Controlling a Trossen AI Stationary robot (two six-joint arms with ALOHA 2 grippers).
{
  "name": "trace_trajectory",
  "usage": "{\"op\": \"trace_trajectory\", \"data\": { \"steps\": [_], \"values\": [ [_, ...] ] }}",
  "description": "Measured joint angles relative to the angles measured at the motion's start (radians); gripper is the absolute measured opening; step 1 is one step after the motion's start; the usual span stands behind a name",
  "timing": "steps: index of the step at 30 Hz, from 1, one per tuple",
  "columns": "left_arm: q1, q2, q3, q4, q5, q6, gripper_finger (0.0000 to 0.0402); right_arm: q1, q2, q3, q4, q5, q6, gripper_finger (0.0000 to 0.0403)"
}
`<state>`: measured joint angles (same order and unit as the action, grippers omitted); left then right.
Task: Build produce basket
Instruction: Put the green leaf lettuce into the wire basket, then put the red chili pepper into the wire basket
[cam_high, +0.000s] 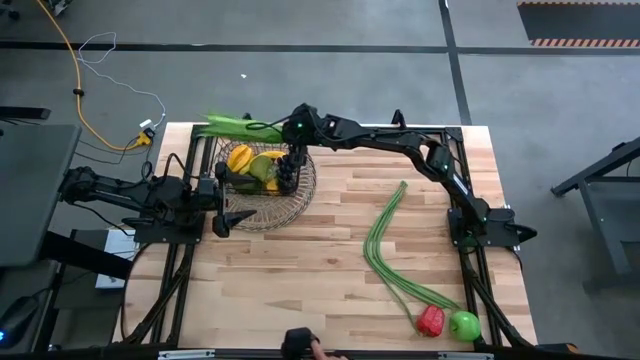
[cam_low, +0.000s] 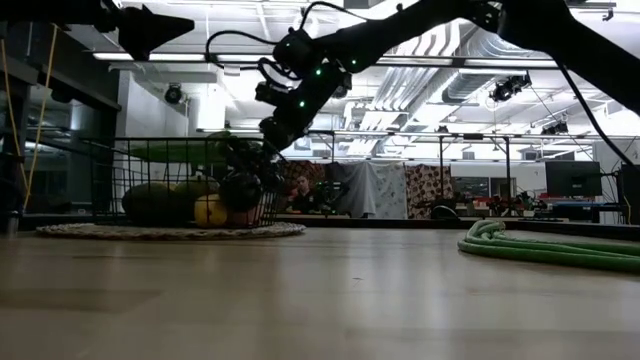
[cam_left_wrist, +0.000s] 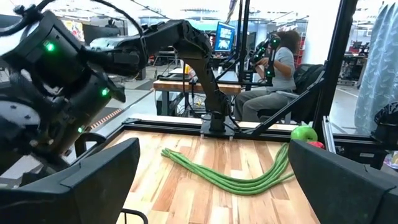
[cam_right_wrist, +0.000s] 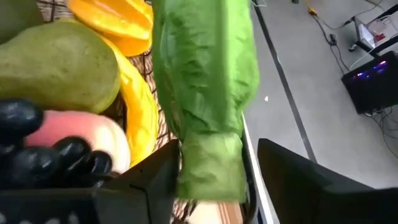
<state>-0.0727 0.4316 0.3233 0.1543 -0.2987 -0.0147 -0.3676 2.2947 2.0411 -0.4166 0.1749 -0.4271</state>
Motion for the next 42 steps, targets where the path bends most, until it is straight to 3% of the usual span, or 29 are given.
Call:
{"op": "trace_trajectory", "data": {
  "steps": [14, 25, 29, 36, 42],
  "values": [
    [0.0, 0.0, 0.0, -0.005, 0.0, 0.0, 0.04, 0.001, -0.071, 0.0, -0.248, -0.019, 0.034, 0.0216],
    [0.0, -0.001, 0.0, -0.025, -0.004, 0.0, 0.04, 0.013, -0.282, -0.041, -0.642, 0.008, 0.171, 0.0216],
    [0.0, -0.001, 0.0, -0.026, -0.002, -0.008, 0.04, 0.057, -0.415, -0.213, -0.633, 0.009, 0.242, 0.0216],
    [0.0, -0.001, 0.0, -0.028, 0.0, -0.011, 0.04, 0.159, -0.738, -0.678, -0.48, 0.018, 0.428, 0.0216],
    [0.0, -0.001, 0.0, -0.031, 0.0, -0.026, 0.04, 0.281, -0.982, -0.927, -0.451, -0.001, 0.666, 0.0216]
  ]
}}
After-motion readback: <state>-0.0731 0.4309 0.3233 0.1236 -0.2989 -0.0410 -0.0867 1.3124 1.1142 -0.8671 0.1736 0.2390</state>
